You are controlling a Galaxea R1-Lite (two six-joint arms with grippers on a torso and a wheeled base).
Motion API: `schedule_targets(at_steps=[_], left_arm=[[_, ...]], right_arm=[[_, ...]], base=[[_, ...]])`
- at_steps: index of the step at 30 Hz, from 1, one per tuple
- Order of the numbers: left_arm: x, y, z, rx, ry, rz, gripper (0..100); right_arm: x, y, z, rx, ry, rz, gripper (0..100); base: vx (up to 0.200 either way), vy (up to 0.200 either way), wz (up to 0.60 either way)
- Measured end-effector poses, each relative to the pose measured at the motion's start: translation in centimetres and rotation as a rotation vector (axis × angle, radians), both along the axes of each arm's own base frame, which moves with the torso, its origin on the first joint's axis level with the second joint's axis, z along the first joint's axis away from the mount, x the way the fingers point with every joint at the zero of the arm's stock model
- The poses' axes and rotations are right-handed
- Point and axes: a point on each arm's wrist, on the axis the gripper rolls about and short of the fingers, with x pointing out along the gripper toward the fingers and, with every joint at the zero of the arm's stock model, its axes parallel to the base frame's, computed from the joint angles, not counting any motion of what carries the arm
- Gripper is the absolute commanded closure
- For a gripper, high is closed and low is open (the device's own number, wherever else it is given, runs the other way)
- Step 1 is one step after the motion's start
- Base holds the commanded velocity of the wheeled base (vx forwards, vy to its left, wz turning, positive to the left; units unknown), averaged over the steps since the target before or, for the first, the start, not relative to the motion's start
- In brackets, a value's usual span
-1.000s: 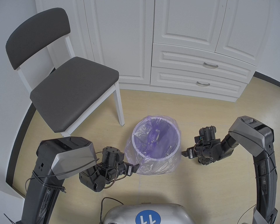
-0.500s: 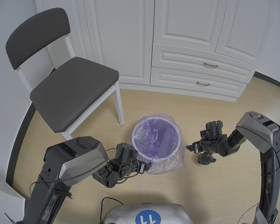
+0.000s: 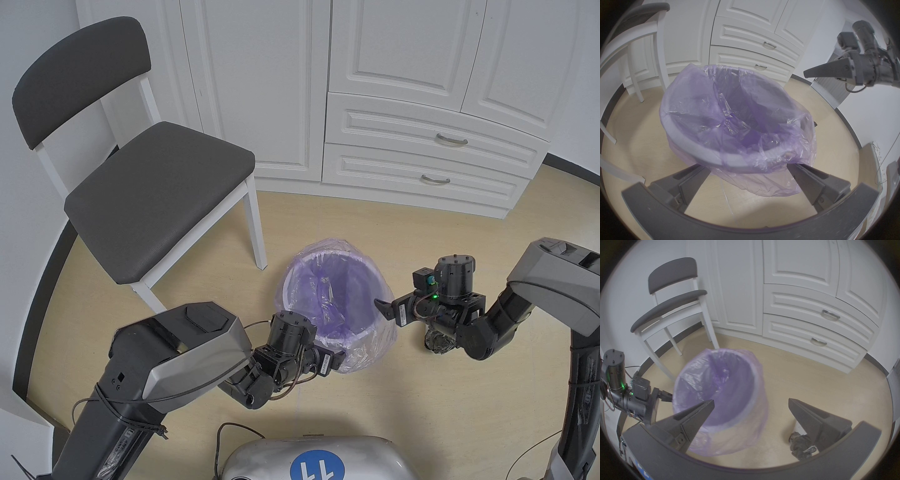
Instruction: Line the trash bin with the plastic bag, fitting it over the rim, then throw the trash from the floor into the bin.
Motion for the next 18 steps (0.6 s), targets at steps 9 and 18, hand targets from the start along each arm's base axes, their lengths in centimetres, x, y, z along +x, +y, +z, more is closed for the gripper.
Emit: schedule_targets(at_steps=[9, 18], left_arm=[[-1.2, 0.0, -0.4, -0.035, -0.036, -0.007, 0], [-2.0, 0.3, -0.8, -0.044, -0.045, -0.011, 0]], right_arm=[[0.4, 4.5, -3.5, -0.02, -0.077, -0.039, 0], [1.3, 6.5, -6.6, -0.079, -0.099, -0.131, 0]], base=[[0.0, 0.0, 0.0], [0.0, 0.0, 0.0]])
